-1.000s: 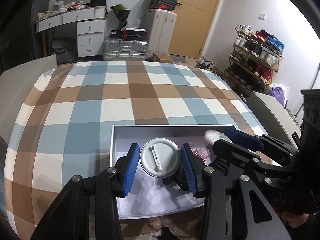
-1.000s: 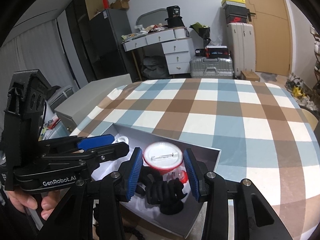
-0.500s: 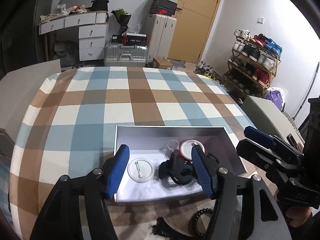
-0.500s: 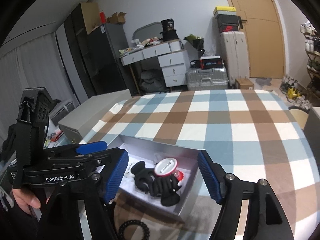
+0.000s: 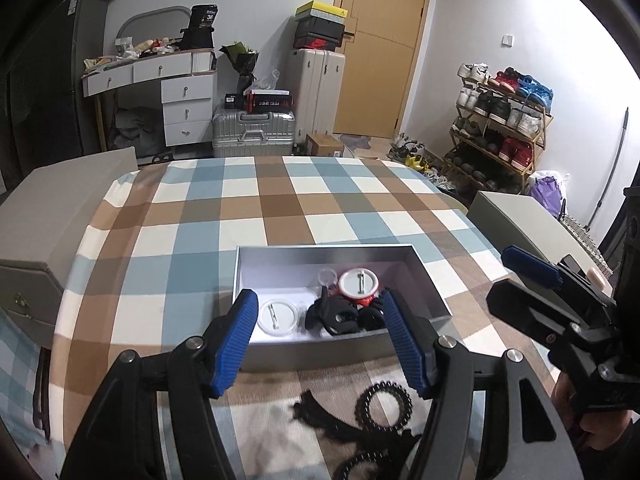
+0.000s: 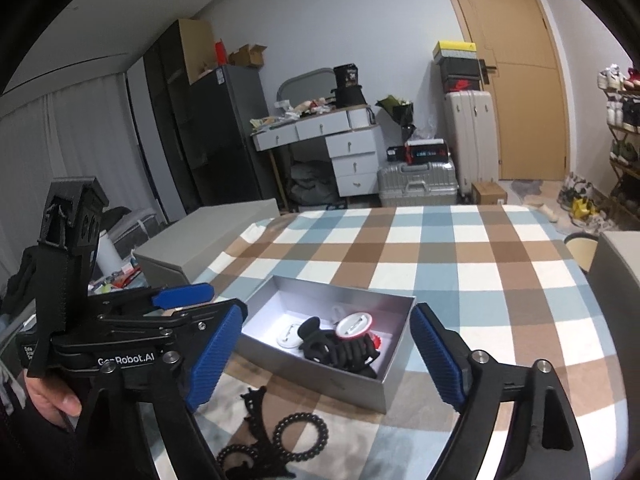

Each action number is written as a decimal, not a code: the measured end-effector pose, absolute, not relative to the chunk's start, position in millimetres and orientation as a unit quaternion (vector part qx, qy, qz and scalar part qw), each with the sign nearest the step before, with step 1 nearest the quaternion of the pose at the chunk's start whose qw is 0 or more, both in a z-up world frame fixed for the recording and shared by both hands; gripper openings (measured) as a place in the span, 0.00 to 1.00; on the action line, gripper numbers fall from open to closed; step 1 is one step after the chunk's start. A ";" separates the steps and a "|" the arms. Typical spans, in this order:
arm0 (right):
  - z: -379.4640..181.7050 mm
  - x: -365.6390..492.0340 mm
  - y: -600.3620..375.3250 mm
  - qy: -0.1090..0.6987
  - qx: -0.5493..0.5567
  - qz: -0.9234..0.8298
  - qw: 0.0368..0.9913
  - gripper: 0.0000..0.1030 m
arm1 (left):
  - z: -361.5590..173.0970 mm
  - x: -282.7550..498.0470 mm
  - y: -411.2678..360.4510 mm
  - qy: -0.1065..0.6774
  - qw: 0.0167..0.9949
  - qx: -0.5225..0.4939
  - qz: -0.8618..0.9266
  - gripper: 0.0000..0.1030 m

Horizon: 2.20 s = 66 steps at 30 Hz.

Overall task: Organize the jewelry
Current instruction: 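Move both tools back to the black spiral hair ties, then grasp a black spiral hair tie with the right tool while the left tool grasps another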

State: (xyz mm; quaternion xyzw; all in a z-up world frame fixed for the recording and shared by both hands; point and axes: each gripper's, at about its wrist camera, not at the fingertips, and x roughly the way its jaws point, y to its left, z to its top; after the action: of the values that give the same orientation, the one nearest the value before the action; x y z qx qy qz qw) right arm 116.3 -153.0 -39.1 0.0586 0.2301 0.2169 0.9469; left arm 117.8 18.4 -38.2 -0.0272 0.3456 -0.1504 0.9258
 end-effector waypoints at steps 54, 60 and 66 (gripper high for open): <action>-141.6 117.0 -88.1 0.396 -0.124 0.163 0.895 0.08 | -116.6 31.1 77.0 0.433 0.887 -0.113 -0.115 0.81; -134.8 108.0 -104.4 0.369 -0.098 0.158 0.910 0.08 | -113.0 39.0 55.0 0.445 0.878 -0.083 -0.155 0.81; -126.1 97.5 -121.9 0.347 -0.083 0.155 0.921 0.08 | -110.1 50.3 34.3 0.456 0.874 -0.031 -0.164 0.81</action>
State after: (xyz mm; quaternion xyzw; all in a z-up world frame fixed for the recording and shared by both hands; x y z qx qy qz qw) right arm 97.5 -121.9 -126.1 -0.0832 0.3468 0.1551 0.9213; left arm 50.3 34.3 -110.1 -0.0312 0.4561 -0.1640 0.8741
